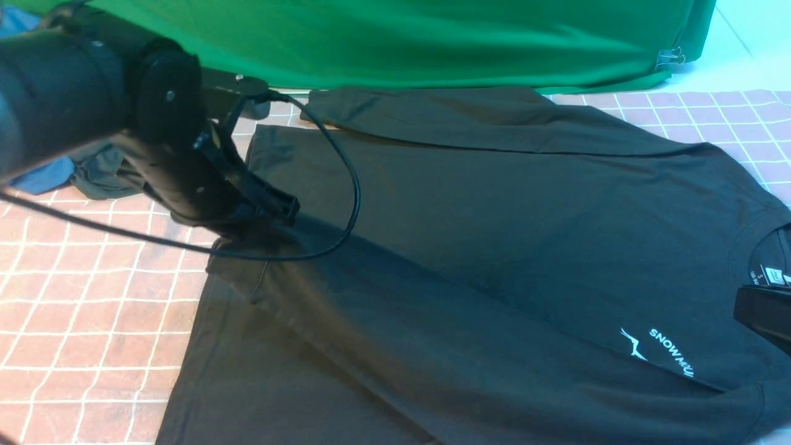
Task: Fold a long-sleeved shirt over a pink coffee tablecloth.
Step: 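Fold the left side of the black T-shirt inward over its body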
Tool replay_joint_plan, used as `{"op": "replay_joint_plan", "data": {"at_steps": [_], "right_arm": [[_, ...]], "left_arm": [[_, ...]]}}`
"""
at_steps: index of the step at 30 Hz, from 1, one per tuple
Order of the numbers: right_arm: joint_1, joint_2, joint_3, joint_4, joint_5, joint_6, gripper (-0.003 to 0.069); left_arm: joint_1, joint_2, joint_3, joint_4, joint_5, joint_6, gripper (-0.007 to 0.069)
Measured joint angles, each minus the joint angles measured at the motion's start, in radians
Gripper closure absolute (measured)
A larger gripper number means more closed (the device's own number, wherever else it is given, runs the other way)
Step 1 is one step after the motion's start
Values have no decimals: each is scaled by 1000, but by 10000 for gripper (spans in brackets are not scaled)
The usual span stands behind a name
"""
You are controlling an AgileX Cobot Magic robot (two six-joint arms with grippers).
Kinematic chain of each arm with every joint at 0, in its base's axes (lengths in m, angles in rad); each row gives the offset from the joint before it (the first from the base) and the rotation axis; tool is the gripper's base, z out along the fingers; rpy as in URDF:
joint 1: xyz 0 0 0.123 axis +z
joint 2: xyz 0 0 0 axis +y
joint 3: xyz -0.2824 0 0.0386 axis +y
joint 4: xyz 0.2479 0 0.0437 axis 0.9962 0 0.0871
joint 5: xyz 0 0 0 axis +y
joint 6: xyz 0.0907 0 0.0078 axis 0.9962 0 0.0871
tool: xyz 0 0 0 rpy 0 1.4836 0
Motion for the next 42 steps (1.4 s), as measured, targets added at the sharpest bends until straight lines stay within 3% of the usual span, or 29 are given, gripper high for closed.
{"op": "replay_joint_plan", "data": {"at_steps": [11,20,30,35,39,42], "right_arm": [[0,0,0,0,0,0,589],[0,0,0,0,0,0,580],[0,0,0,0,0,0,568],[0,0,0,0,0,0,568],[0,0,0,0,-5,0,568],[0,0,0,0,-7,0,568]], "left_arm": [[16,99,-63,43,-2,-33,579],[136,146,-73,-60,-35,-49,579],[142,201,-73,-79,-103,-49,566],[142,218,-73,-80,-116,-49,440],[142,218,-74,-78,-121,-53,272],[142,215,-74,-78,-121,-53,209]]}}
